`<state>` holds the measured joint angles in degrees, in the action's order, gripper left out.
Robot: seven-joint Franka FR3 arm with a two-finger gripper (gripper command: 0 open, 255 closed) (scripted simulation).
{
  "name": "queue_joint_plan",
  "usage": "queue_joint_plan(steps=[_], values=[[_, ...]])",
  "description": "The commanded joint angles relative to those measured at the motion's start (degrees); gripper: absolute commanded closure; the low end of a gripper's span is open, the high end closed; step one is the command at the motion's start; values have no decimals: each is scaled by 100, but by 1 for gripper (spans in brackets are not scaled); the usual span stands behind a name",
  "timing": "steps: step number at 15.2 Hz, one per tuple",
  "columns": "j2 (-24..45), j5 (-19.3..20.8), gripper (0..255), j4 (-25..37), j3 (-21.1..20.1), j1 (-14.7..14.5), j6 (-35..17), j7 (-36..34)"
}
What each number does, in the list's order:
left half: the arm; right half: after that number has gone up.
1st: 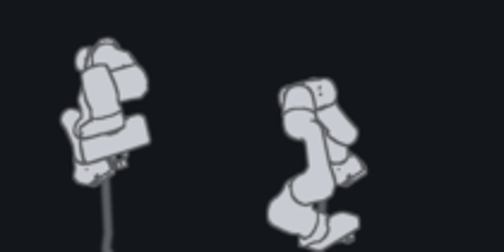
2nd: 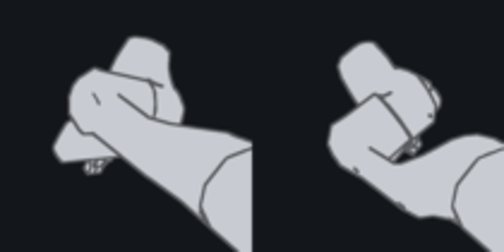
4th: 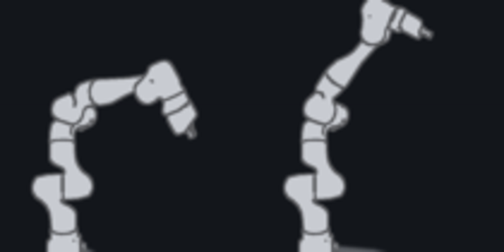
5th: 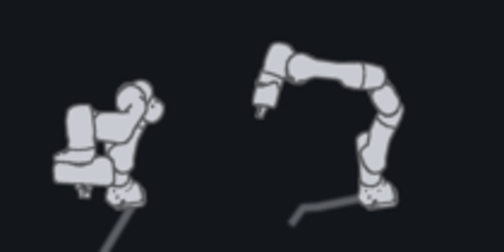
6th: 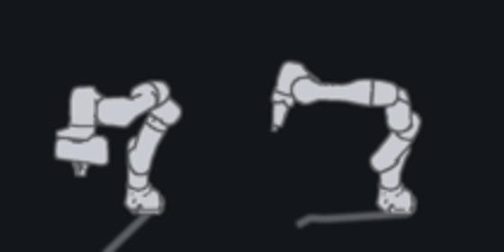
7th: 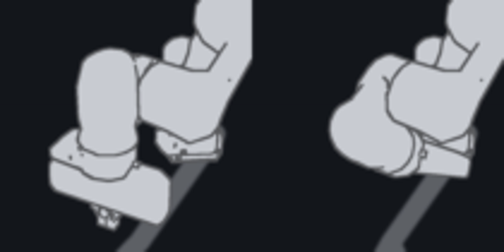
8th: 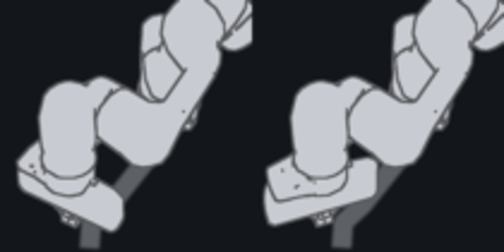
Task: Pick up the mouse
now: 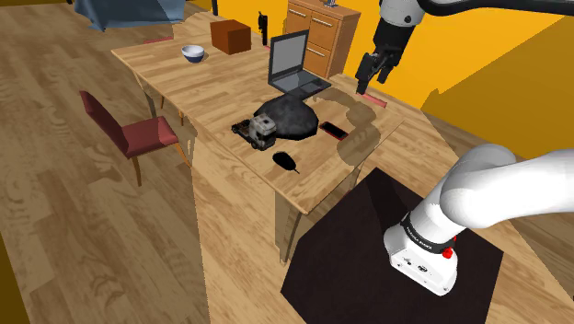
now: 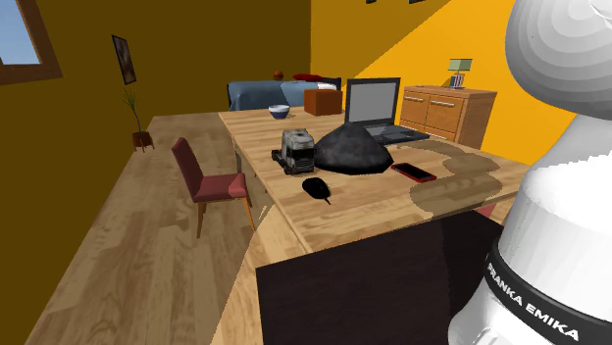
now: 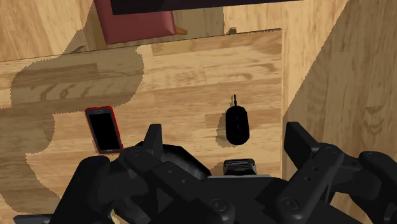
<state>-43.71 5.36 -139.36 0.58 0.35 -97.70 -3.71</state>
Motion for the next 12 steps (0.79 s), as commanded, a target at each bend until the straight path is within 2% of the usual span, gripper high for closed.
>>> queue_joint_plan(steps=[1, 12], values=[[0, 0, 0, 0, 0, 0, 0, 0], [1869, -62, 0, -421, -36, -50, -2002, -258]])
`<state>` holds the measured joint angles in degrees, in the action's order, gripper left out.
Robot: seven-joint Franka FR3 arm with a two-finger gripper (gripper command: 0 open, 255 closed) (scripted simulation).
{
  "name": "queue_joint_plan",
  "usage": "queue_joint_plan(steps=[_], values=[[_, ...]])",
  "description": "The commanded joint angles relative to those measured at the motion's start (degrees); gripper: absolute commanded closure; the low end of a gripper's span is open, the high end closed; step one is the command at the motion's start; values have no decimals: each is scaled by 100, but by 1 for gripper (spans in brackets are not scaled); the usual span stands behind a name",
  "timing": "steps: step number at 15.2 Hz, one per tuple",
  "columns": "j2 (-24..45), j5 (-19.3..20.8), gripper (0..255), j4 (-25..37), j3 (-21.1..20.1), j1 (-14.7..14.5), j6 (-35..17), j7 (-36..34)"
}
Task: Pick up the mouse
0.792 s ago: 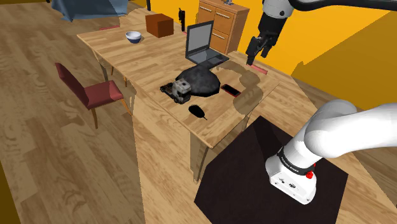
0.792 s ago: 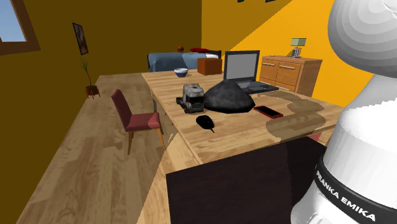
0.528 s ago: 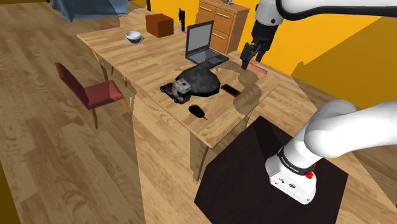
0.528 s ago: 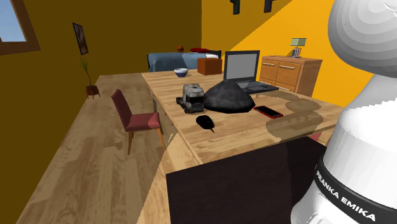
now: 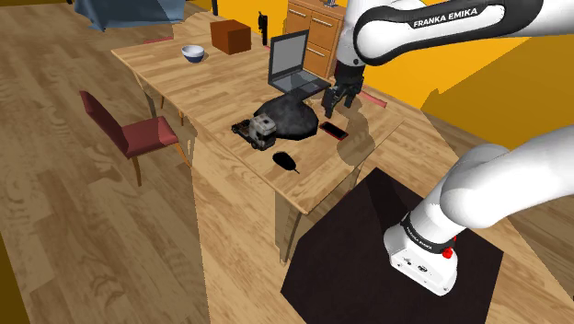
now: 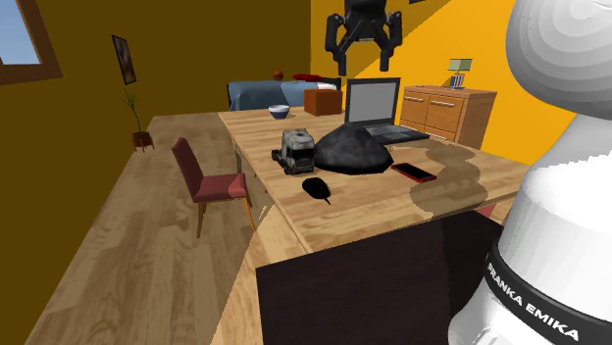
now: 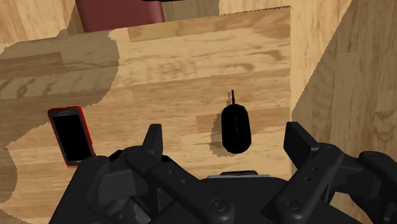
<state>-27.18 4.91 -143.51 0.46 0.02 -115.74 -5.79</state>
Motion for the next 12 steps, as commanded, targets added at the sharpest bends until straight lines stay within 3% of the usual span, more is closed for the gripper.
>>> queue_joint_plan(steps=[1, 12], values=[[423, -21, 0, 2, -28, -22, -371, -72], [2911, -45, 0, 604, -83, -62, -1975, -284]])
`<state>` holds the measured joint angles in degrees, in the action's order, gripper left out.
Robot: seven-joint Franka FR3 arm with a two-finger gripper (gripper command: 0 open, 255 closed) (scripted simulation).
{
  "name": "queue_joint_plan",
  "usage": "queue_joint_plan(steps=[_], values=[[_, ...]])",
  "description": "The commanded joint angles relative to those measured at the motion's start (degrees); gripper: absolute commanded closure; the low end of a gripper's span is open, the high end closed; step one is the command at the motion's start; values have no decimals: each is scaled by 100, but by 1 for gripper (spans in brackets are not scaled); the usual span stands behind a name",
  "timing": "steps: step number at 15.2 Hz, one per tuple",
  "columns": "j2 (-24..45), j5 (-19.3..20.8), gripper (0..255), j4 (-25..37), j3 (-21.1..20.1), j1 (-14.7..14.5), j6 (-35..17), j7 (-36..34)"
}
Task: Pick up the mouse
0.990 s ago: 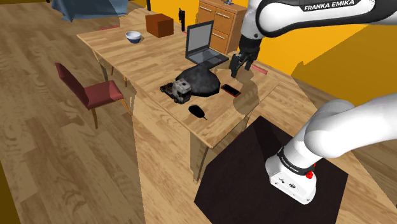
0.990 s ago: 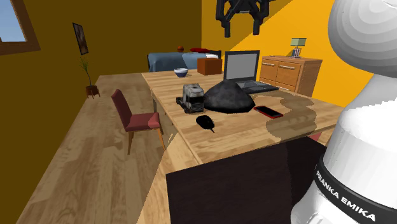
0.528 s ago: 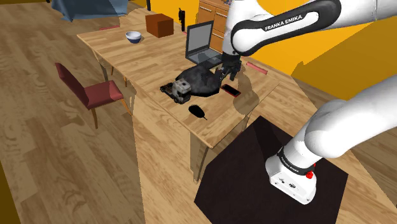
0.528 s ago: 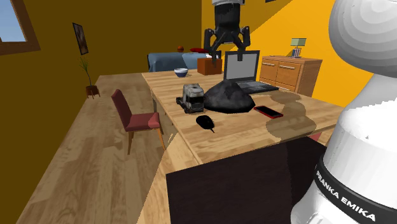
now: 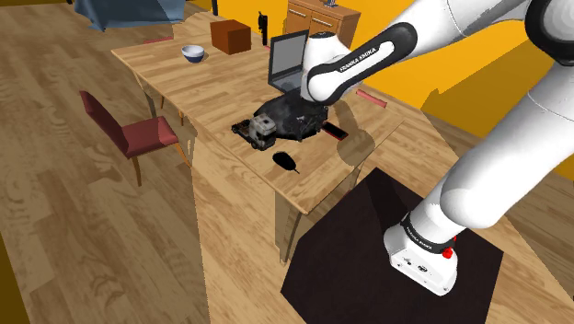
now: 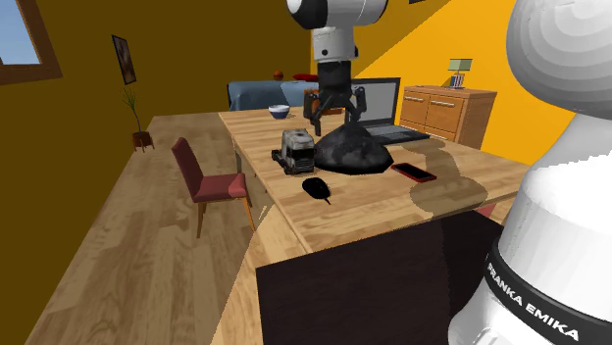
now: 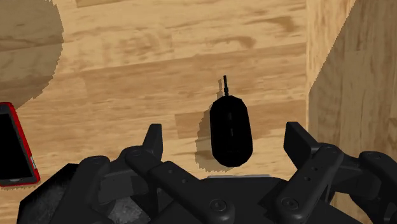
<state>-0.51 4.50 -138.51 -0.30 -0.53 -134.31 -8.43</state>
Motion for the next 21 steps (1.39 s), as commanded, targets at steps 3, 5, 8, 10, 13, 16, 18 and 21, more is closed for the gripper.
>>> queue_joint_plan(steps=[3, 5, 8, 10, 13, 16, 18, 21], values=[[950, -7, 0, 421, -19, -21, -431, -68], [1420, -10, 0, 665, -27, -31, -606, -97], [2121, -19, 0, 1081, -37, -49, -816, -133], [2585, -27, 0, 1390, -44, -61, -921, -153], [3018, -31, 0, 1666, -45, -74, -1039, -171], [3232, -18, 0, 1717, -35, -81, -1202, -184], [3378, -10, 0, 1758, -28, -86, -1307, -194], [3493, -4, 0, 1793, -22, -90, -1388, -200]])
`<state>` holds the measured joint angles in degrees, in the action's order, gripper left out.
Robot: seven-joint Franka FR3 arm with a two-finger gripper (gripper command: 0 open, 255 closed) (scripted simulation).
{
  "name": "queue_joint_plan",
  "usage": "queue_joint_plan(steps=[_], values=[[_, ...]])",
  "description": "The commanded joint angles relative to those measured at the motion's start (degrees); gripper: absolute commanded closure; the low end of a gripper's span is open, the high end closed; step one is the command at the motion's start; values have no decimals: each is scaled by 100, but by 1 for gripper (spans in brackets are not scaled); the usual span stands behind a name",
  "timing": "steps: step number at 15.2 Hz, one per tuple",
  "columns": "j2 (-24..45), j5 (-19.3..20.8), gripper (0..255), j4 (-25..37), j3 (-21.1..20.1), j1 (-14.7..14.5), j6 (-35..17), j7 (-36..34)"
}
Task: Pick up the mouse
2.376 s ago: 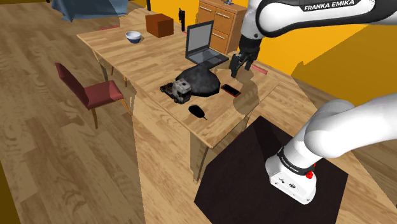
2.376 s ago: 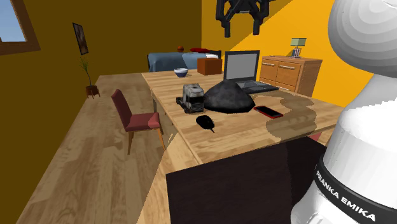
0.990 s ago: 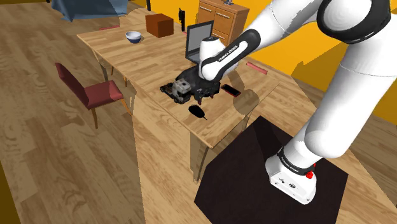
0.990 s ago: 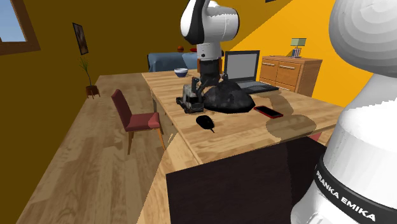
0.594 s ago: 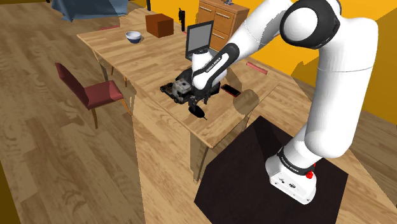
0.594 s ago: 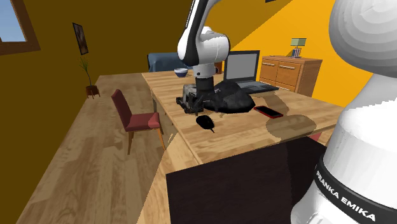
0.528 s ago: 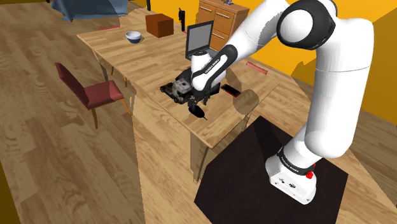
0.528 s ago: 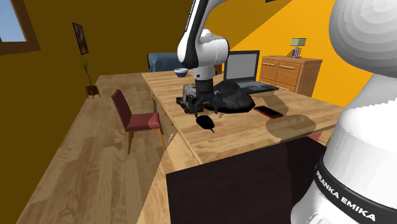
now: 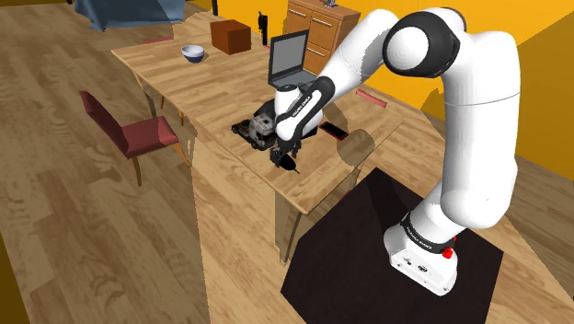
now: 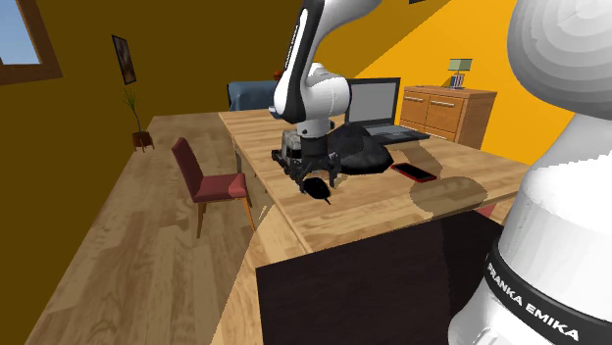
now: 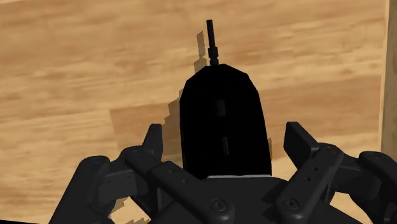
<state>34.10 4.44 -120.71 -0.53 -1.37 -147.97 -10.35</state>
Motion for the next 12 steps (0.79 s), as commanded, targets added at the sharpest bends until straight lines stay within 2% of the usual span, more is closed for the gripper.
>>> queue_joint_plan(steps=[1, 12], values=[[34, 2, 255, 10, 2, 1, -27, 0], [-115, -6, 255, -32, -7, -2, 80, 1]])
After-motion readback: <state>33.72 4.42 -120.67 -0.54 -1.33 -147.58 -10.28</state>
